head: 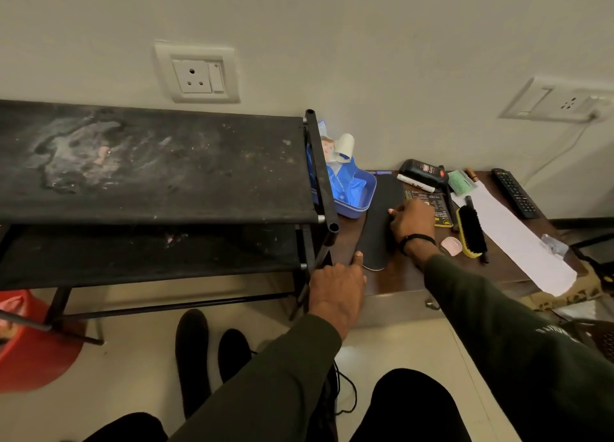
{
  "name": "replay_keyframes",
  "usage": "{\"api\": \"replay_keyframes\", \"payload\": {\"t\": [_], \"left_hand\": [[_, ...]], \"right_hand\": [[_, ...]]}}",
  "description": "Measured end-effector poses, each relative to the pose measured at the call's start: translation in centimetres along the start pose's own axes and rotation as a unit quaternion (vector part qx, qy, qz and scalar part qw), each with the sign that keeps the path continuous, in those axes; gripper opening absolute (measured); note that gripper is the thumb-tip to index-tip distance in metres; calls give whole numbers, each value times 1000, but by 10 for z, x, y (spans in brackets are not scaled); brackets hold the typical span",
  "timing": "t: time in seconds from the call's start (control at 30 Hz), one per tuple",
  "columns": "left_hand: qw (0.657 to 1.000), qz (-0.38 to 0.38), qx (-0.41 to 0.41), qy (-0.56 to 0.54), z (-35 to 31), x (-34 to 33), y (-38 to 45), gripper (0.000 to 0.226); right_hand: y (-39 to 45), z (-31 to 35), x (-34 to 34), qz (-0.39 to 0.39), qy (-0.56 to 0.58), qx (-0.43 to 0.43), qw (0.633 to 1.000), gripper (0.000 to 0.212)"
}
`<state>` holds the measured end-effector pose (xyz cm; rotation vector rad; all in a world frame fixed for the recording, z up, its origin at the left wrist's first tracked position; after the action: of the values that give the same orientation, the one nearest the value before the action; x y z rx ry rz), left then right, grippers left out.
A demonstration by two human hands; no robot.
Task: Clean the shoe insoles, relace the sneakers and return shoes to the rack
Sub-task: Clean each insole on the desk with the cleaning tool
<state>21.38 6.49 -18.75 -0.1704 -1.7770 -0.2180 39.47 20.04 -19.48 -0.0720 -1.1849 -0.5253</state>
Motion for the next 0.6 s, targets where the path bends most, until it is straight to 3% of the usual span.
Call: {"api": "replay_keyframes", "payload": {"t": [0.37, 0.53, 0.6], "left_hand": [[1000, 6, 1, 4, -1, -4, 1, 51], [999, 36, -6, 16, -1, -2, 0, 60], [998, 57, -6, 2, 4, -2, 0, 63]], "right_hand": [[-121, -11, 29, -41, 65, 24, 997, 15], [-171, 9, 25, -4, 66, 123, 990, 12], [-175, 12, 23, 3, 89, 120, 989, 13]]}}
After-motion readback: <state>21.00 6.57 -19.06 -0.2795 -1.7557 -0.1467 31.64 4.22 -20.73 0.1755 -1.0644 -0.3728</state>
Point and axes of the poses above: each hand's wrist, its own y-axis towards the middle knuckle, its own x-axis out of the back of the hand, z = x × y, the point moved 1 cm from there along y, towards the middle knuckle, and after that the axes turned 13 degrees about -z, right-handed, at the moved point
